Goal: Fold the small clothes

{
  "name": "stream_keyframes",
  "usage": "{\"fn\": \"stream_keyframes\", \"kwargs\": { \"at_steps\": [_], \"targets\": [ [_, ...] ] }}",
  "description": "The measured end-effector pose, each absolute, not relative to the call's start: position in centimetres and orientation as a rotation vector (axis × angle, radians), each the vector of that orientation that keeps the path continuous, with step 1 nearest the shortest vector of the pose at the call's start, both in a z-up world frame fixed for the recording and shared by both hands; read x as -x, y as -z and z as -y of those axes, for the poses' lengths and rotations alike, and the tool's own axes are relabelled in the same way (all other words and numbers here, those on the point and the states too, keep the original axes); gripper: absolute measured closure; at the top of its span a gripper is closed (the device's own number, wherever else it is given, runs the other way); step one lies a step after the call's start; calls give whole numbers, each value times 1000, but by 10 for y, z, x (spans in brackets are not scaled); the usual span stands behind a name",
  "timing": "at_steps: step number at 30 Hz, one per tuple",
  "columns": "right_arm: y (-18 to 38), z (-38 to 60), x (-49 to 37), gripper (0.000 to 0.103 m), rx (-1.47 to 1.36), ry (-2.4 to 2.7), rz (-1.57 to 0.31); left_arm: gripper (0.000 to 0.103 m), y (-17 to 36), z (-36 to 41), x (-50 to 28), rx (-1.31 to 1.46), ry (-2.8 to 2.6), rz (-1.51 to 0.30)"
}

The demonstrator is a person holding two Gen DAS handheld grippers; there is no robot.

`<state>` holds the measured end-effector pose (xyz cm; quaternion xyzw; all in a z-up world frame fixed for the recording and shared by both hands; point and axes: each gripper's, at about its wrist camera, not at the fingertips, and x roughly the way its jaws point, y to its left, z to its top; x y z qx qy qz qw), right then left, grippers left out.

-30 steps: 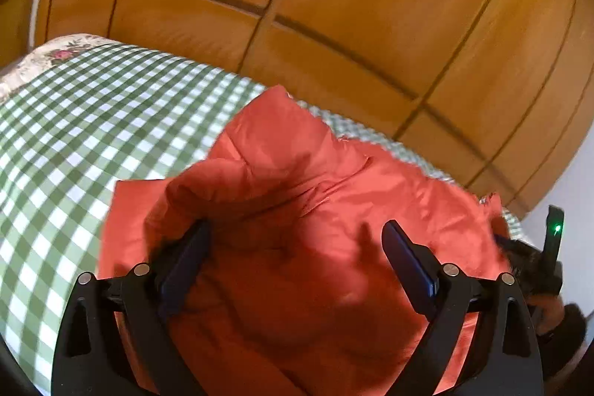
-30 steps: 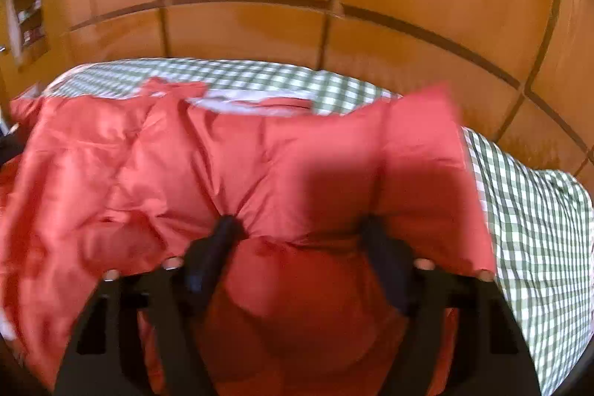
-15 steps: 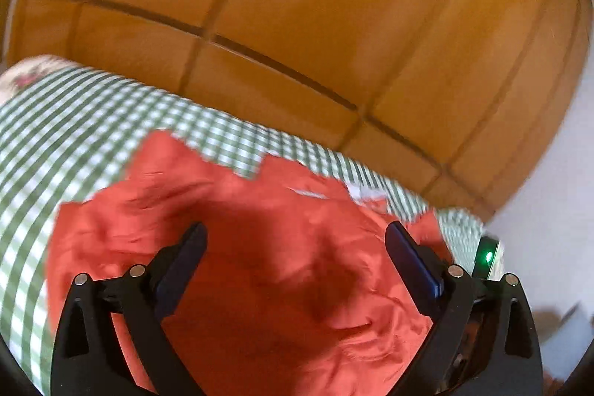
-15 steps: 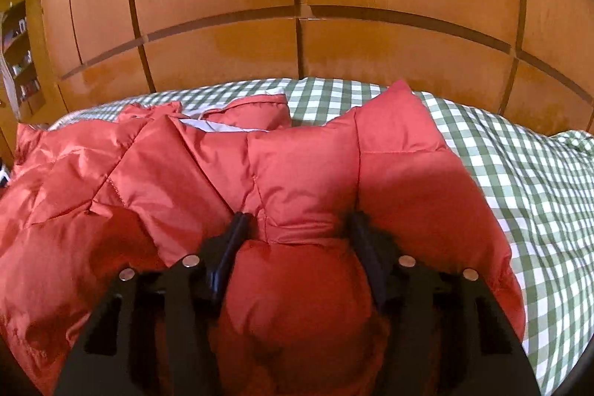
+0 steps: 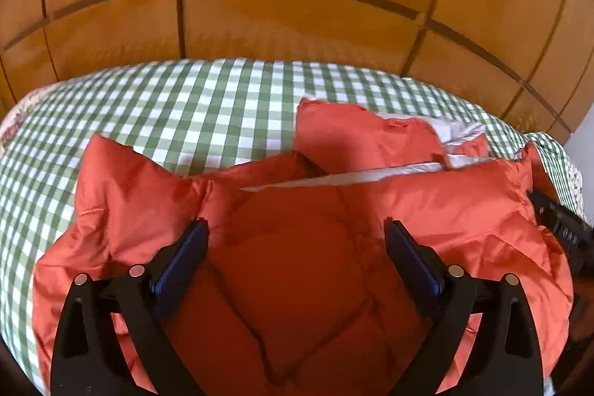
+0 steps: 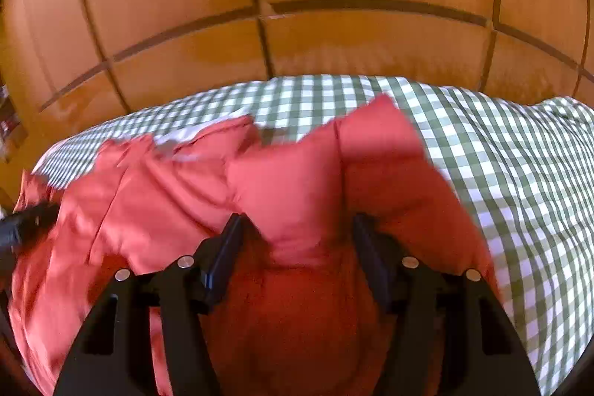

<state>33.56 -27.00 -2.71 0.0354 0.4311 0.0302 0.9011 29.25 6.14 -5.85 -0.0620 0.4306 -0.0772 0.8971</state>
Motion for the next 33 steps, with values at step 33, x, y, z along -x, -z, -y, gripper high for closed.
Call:
{"fn": "stream_keyframes", "kwargs": {
  "at_steps": [33],
  "targets": [
    [0,227,-294,2,7,-158,-633,3,79,-182,-145,550,-98,-621]
  ]
}}
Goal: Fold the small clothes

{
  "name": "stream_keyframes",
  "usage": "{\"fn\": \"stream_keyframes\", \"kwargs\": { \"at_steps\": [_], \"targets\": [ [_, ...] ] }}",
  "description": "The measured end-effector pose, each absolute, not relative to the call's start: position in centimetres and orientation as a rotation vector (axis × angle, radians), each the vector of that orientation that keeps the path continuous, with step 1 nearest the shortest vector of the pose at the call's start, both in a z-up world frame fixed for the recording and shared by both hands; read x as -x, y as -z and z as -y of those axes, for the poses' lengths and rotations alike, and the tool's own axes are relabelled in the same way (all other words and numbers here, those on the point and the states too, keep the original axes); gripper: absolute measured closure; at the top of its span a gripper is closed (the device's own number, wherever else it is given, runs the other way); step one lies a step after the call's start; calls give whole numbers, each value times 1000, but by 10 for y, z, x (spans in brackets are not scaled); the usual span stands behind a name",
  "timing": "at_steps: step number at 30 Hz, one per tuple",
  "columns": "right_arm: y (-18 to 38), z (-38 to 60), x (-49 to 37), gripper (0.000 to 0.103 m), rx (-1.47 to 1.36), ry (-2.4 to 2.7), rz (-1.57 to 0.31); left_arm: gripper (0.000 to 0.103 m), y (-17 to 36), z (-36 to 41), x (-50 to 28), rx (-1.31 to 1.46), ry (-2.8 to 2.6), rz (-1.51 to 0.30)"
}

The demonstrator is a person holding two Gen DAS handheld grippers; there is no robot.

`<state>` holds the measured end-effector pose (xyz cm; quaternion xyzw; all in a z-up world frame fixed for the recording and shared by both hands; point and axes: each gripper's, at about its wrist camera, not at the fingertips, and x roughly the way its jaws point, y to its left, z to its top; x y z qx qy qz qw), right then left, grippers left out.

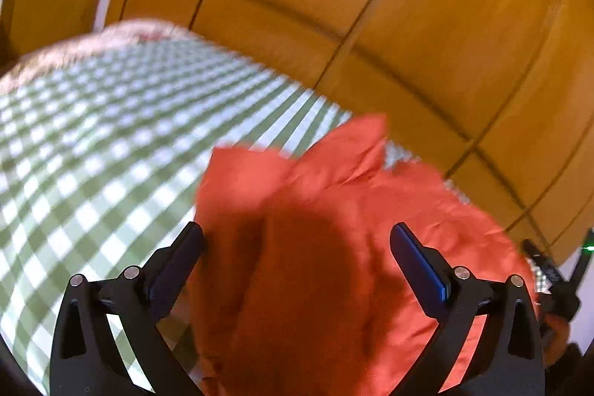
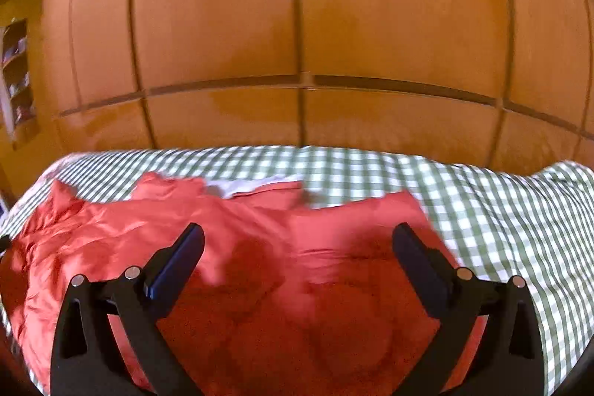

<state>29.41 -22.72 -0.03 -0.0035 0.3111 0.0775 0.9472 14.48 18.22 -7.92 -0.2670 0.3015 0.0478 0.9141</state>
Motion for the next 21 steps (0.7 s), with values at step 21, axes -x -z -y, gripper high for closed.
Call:
{"fn": "stream_keyframes", "kwargs": {
  "at_steps": [21],
  "targets": [
    [15,226,-266,2,-35,-102,-696,3,90,-164,-54,821,46,-548]
  ]
}}
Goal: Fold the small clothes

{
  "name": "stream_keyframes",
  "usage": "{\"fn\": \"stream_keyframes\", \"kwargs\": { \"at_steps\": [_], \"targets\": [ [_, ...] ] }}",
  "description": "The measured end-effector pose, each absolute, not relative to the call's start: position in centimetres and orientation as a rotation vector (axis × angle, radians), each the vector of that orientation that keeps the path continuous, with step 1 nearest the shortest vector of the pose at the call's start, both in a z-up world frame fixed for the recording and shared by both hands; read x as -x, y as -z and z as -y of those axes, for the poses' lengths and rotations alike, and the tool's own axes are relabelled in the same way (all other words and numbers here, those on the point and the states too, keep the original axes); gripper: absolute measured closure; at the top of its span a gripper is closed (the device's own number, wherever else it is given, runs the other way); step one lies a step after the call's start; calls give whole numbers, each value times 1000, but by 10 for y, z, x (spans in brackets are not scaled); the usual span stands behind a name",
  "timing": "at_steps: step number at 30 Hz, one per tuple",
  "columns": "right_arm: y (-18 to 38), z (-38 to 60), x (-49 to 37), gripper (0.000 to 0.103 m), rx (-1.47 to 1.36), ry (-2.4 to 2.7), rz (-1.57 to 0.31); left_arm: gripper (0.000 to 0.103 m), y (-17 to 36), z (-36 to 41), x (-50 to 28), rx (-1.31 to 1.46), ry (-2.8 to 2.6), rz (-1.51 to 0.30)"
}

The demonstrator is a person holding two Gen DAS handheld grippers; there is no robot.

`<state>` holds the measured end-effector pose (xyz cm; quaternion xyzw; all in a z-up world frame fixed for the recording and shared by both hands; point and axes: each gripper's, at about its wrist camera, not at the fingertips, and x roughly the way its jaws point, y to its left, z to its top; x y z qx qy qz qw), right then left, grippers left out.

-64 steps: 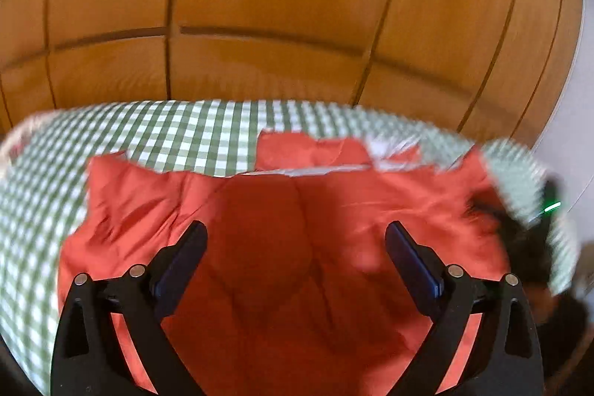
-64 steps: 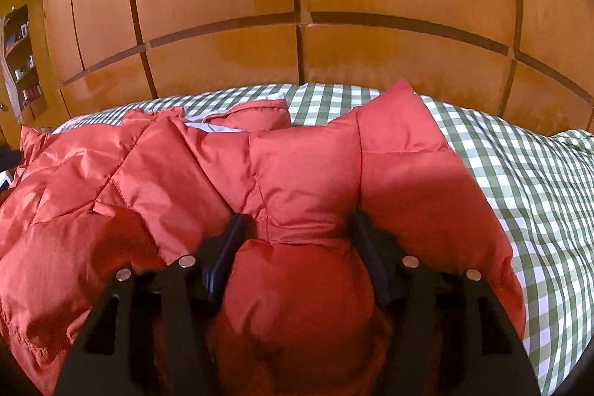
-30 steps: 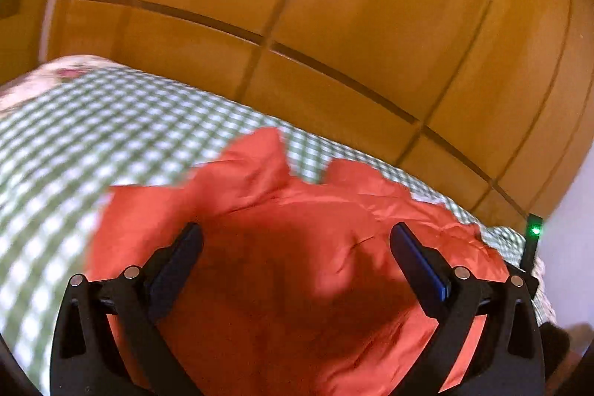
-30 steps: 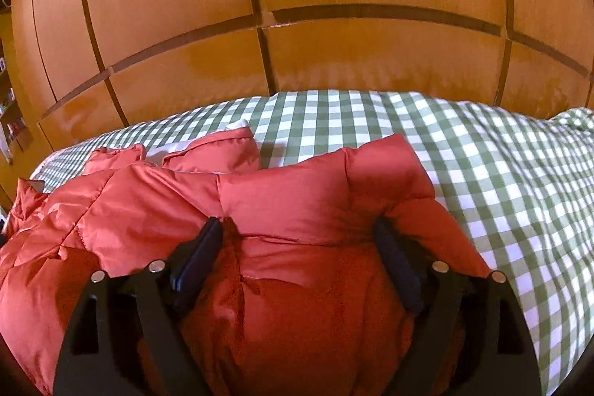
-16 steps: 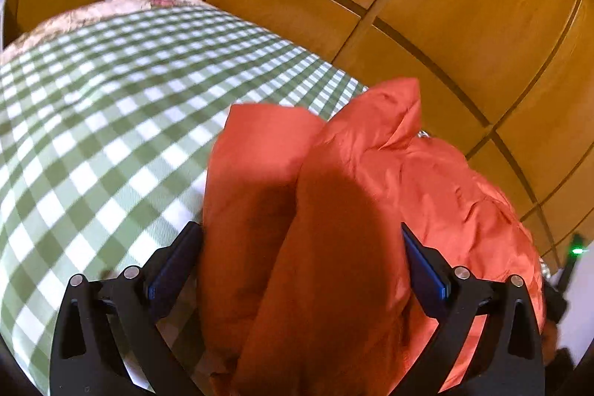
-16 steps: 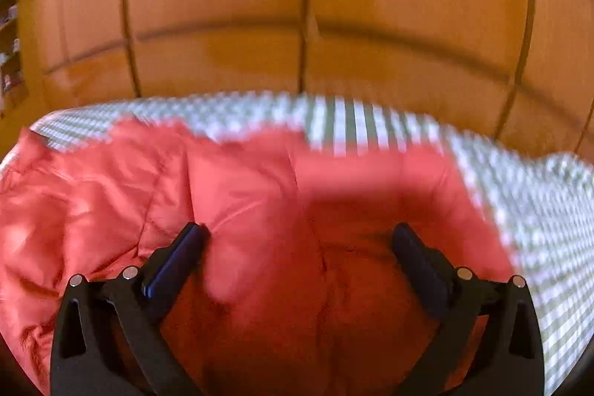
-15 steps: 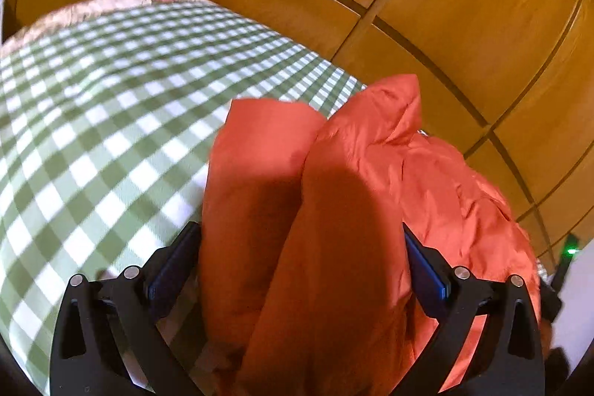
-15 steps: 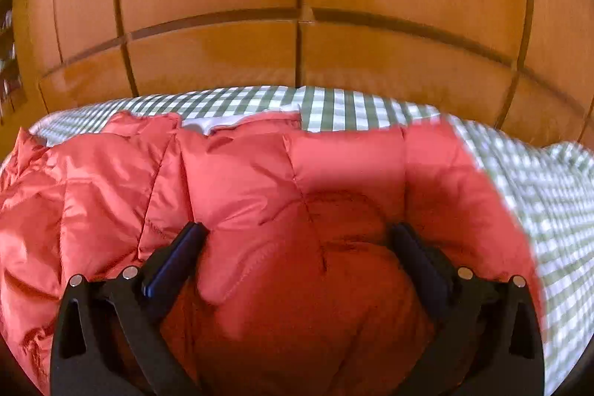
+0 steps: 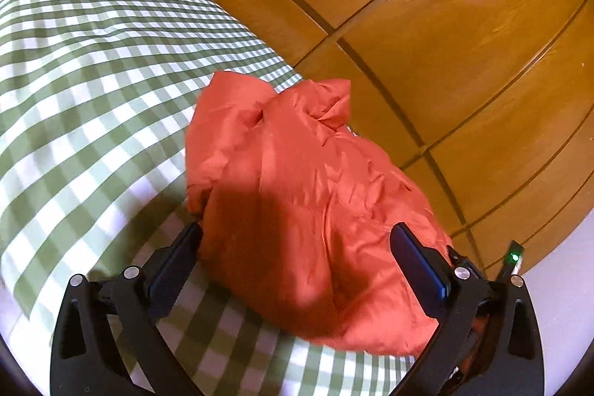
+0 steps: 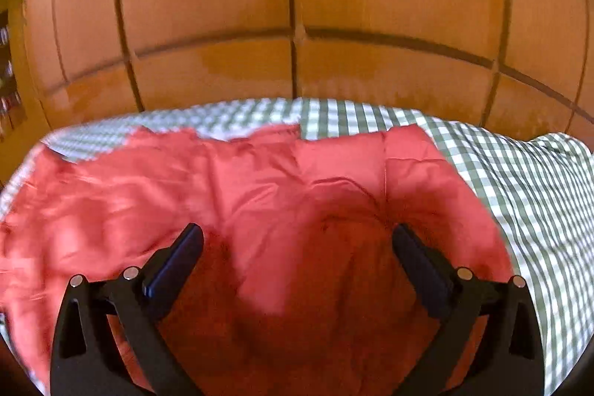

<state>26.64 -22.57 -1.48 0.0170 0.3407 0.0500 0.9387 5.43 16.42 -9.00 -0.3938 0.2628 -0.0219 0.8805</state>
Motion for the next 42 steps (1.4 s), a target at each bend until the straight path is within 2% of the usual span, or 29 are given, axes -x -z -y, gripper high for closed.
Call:
{"fn": "stream_keyframes", "kwargs": {
  "at_steps": [7,11,15,17,24,32,34,35,36,37,38,42],
  "targets": [
    [8,222,-205,2,-18,-98,-625,4,95,-147,-34,906,126,-551],
    [12,216,-190,2,63,-60,-590,4,100,-122,-35,859,187,-608],
    [48,204,-202,2,199,-16,-710,4,100,-115,-50,854,150,-634],
    [57,199,-209,2,231,-13,-763,4,99,-118,-56,864,99,-624],
    [59,198,-205,2,247,-1,-750,4,105,-142,-74,962,-8,-585],
    [59,199,-199,2,247,0,-740,4,109,-157,-89,1145,36,-431],
    [59,201,-199,2,244,-1,-739,12,110,-158,-93,1196,71,-396],
    [59,201,-197,2,245,-1,-739,21,113,-158,-95,1227,79,-395],
    [59,201,-197,2,245,-1,-738,36,114,-159,-98,1235,71,-407],
    [59,200,-198,2,245,-2,-738,45,115,-160,-102,1227,49,-432],
    [59,201,-197,2,245,-2,-739,65,115,-160,-105,1213,28,-453],
    [46,210,-194,2,187,-28,-735,77,105,-163,-107,1145,47,-462]
  ]
}}
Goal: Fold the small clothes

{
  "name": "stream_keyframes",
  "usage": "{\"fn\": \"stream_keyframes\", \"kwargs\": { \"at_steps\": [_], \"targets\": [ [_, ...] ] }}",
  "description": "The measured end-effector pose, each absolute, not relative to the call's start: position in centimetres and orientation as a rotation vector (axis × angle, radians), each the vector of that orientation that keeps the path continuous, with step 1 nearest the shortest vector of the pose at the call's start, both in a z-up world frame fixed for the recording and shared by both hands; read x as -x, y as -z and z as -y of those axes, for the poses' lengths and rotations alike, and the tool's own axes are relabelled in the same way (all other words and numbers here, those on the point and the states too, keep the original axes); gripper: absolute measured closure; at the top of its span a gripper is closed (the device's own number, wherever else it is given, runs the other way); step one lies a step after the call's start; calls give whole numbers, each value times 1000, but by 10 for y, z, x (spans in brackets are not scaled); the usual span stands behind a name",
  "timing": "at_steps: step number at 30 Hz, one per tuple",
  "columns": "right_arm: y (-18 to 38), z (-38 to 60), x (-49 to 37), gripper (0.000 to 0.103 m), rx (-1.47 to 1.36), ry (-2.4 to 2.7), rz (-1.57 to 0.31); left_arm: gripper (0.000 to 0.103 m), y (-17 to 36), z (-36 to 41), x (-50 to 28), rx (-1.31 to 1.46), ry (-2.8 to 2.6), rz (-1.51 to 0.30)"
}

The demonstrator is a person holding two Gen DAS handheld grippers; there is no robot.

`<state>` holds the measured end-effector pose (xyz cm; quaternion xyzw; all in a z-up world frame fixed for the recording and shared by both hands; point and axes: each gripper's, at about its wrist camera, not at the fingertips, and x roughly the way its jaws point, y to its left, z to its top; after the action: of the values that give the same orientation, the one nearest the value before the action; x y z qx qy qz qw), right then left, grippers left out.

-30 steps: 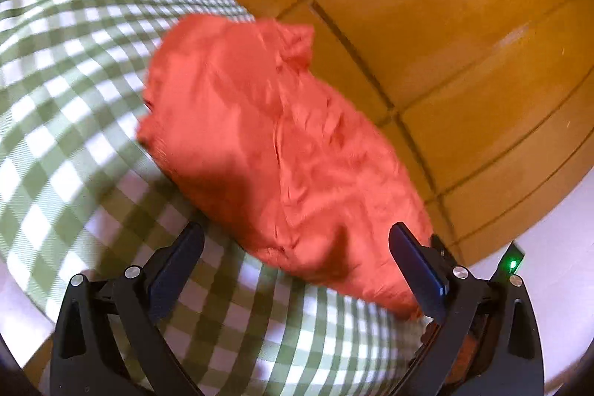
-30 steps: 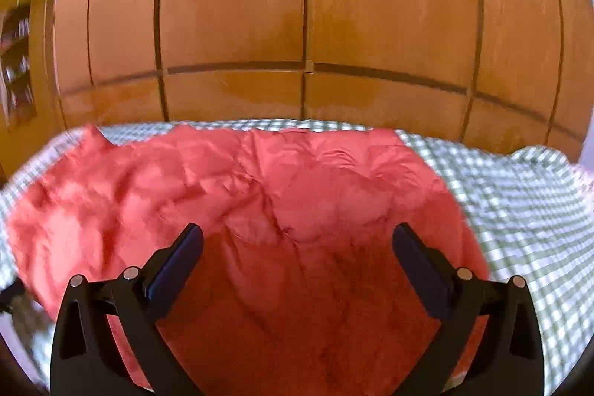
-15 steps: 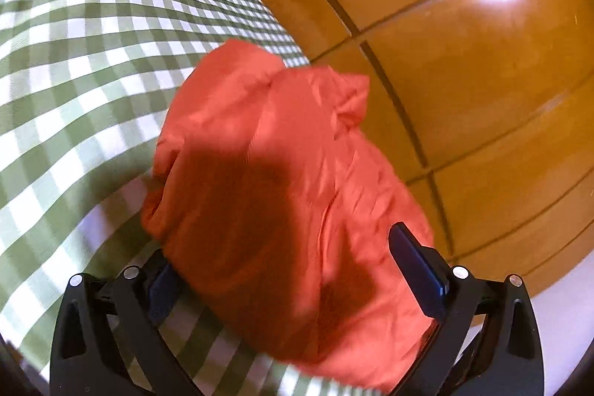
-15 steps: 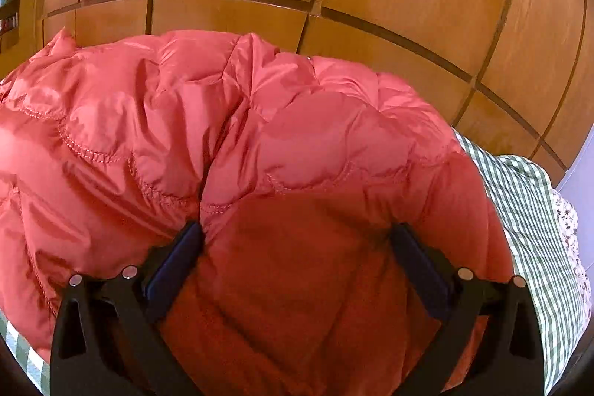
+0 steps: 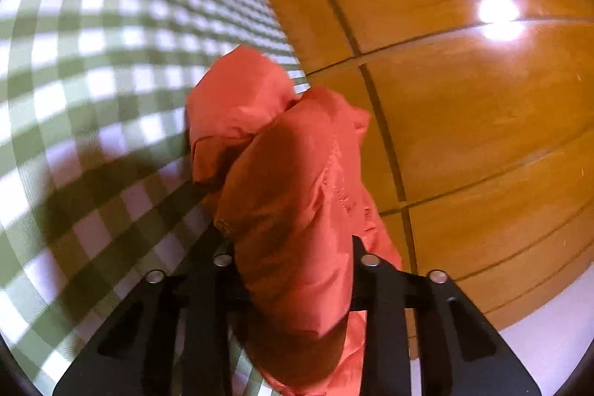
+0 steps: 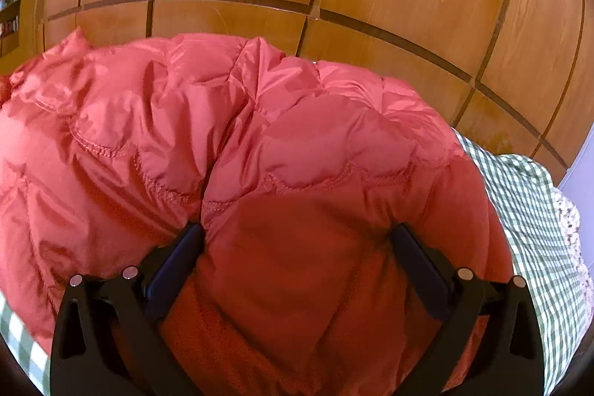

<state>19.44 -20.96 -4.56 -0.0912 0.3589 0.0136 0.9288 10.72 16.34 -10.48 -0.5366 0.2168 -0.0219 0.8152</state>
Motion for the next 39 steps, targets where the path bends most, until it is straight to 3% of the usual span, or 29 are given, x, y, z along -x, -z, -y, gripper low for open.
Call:
{"fn": "stream_keyframes", "kwargs": {
  "at_steps": [4,7,12,27,34,39],
  "targets": [
    [9,222,-193,2,51,-60,-601,79,73,-154,-103,973,108,-421],
    [0,212,-216,2,74,-61,-613,79,53,-147,-100,912,153,-386],
    [46,186,-268,2,187,-35,-803,80,28,-138,-101,853,205,-361],
    [52,178,-265,2,231,10,-779,80,-38,-64,-103,487,314,-316],
    [4,237,-212,2,80,61,-673,80,-56,-37,-106,323,340,-315],
    [11,295,-186,2,103,247,-707,80,-65,-6,-105,236,387,-288]
  ]
}}
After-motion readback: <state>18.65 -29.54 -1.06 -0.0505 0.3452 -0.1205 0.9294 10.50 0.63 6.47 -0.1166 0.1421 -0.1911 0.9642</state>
